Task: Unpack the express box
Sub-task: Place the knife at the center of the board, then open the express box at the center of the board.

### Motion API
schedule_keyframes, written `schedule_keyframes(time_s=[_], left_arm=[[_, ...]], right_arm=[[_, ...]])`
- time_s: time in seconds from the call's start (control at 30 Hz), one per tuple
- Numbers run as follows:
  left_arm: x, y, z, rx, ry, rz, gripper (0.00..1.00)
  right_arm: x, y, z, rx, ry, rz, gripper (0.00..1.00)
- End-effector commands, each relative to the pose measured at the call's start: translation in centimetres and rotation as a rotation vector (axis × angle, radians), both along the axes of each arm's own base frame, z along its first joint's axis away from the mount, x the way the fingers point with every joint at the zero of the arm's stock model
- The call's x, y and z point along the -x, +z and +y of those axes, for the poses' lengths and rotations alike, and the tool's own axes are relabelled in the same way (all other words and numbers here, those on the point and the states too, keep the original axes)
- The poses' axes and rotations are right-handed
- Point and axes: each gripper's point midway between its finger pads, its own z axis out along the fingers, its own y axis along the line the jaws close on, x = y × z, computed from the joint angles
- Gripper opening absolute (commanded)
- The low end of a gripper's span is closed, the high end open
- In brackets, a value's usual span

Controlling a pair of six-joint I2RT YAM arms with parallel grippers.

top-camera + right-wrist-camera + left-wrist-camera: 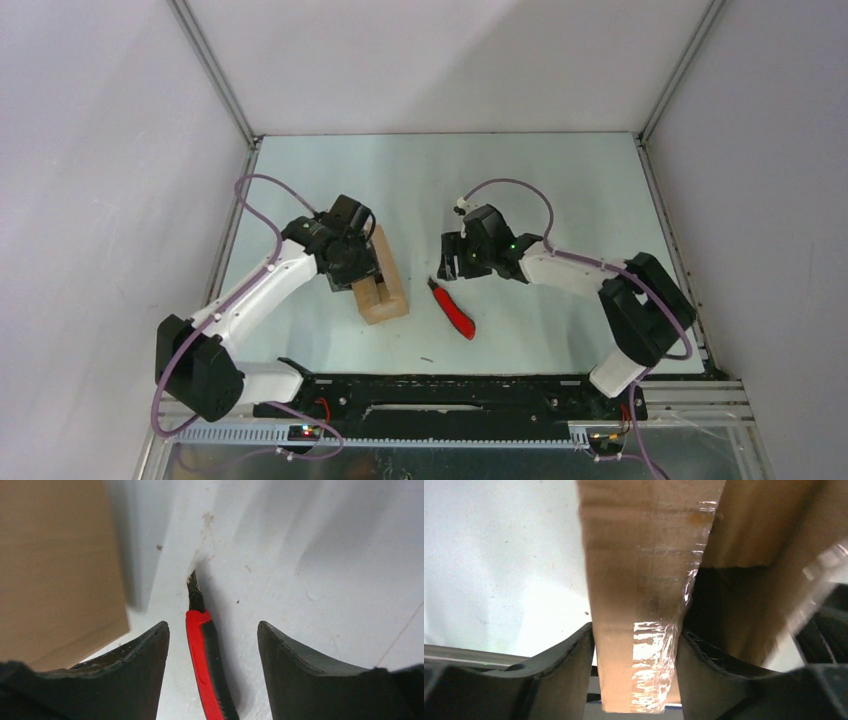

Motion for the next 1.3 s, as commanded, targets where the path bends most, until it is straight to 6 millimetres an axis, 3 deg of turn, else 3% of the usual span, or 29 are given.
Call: schedule_keyframes(time_s=[0.0,0.1,0.27,0.43,0.5,0.7,0.97,1.03,1.27], left_arm=[[-2.2,4.4,-1.5,0.082,-0.056,-0.163,0.68],[-2.5,5.5,-1.3,0.082,-0.059,-0.200,0.87],[-2.8,6.0,-0.2,0.084,-0.032,-0.241,0.89],[-3.5,6.1,2.4,0.097,0.034,-0.273,0.90],[-4.0,6.1,3.2,0.094,0.058,-0.277,0.90],[-5.5,6.0,4.3,0.119,0.108,-0.278,0.91],[-6.5,5.2,2.9,0.184,0.069,-0.251,0.92],[-6.2,4.5,3.1,0.172,0.075,-0.229,0.91],[-5.8,2.5,2.6,0.192,0.073,-0.184,0.91]], right_arm=[[-0.3,6.7,0.9,-0.036,0.004,-0.147,0.68],[0.4,9.7,2.1,-0.080,0.025,-0.193,0.69],[1.3,14.0,4.6,-0.108,0.075,-0.274,0.71],[2.0,16.2,7.7,-0.036,0.120,-0.361,0.72],[2.0,16.3,8.8,0.001,0.129,-0.381,0.72],[2.4,14.1,11.5,0.133,0.189,-0.399,0.72],[2.1,11.0,12.1,0.224,0.177,-0.369,0.68],[2.2,10.7,12.3,0.215,0.176,-0.361,0.59],[2.4,10.8,12.7,0.200,0.163,-0.356,0.07]])
